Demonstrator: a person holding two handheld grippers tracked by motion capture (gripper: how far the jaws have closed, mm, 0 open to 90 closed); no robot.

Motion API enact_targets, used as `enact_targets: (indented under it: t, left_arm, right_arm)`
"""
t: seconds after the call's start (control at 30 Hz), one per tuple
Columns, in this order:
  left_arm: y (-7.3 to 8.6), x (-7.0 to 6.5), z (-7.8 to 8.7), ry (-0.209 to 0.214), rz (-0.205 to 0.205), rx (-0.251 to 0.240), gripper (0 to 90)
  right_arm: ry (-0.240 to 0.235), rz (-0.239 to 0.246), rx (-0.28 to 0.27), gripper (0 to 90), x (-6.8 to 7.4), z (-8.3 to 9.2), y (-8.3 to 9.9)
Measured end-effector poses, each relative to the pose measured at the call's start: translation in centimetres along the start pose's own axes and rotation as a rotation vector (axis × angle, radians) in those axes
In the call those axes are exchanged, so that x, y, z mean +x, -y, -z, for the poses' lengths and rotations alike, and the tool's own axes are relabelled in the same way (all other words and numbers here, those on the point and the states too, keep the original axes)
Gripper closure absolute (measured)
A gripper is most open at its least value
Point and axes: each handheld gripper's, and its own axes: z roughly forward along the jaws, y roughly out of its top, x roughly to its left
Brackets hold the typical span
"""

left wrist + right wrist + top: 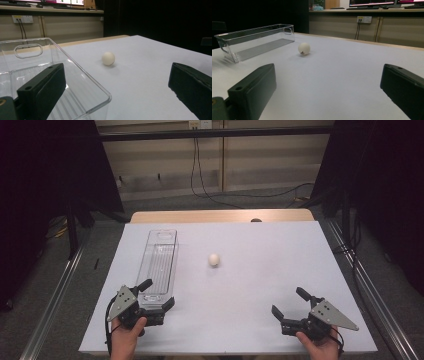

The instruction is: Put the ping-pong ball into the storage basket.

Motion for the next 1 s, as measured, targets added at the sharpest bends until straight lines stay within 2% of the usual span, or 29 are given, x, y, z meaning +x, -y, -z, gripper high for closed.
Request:
enact_targets:
  t: [0.1, 0.3, 0.43, 0.53, 0.57, 0.6, 0.83, 0.97, 1.0]
  left_arm:
    - [-0.5, -0.3, -0.2, 0.017, 0.004, -0.002, 0.9]
    - [-1.0, -0.8, -0.5, 0.024, 0.014, 0.000, 0.9]
    - [-1.4, -1.1, -0.6, 0.036, 0.001, 0.012, 0.9]
    - [-1.6, -1.5, -0.9, 0.040, 0.017, 0.010, 1.0]
    - [-1.7, -1.5, -0.9, 0.044, 0.003, 0.024, 1.1]
    - [-1.7, -1.8, -1.1, 0.037, 0.024, 0.013, 1.1]
    - [-2.1, -2.2, -2.4, 0.058, 0.021, 0.026, 1.0]
    - [-2.5, -2.7, -3.1, 0.071, -0.001, 0.038, 1.0]
    - [-2.5, -2.8, -3.4, 0.070, 0.010, 0.029, 1.0]
  right_arm:
    - [0.000, 0.001, -0.002, 0.1, -0.1, 0.1, 0.0]
    - [-0.001, -0.003, -0.002, 0.1, -0.3, 0.1, 0.0]
    - [-0.001, -0.006, 0.001, 0.1, -0.2, 0.0, 0.0]
    - [-0.008, -0.002, 0.005, 0.2, -0.1, 0.0, 0.0]
    - [-0.011, 0.001, 0.009, 0.2, -0.1, 0.0, 0.0]
    - [-0.011, 0.001, 0.009, 0.2, -0.1, 0.0, 0.0]
    - [-0.010, 0.005, 0.008, 0.3, -0.1, -0.1, -0.1]
    - [-0.014, 0.006, 0.009, 0.2, -0.1, -0.1, 0.0]
    - [-0.014, 0.006, 0.009, 0.2, -0.1, -0.1, 0.0]
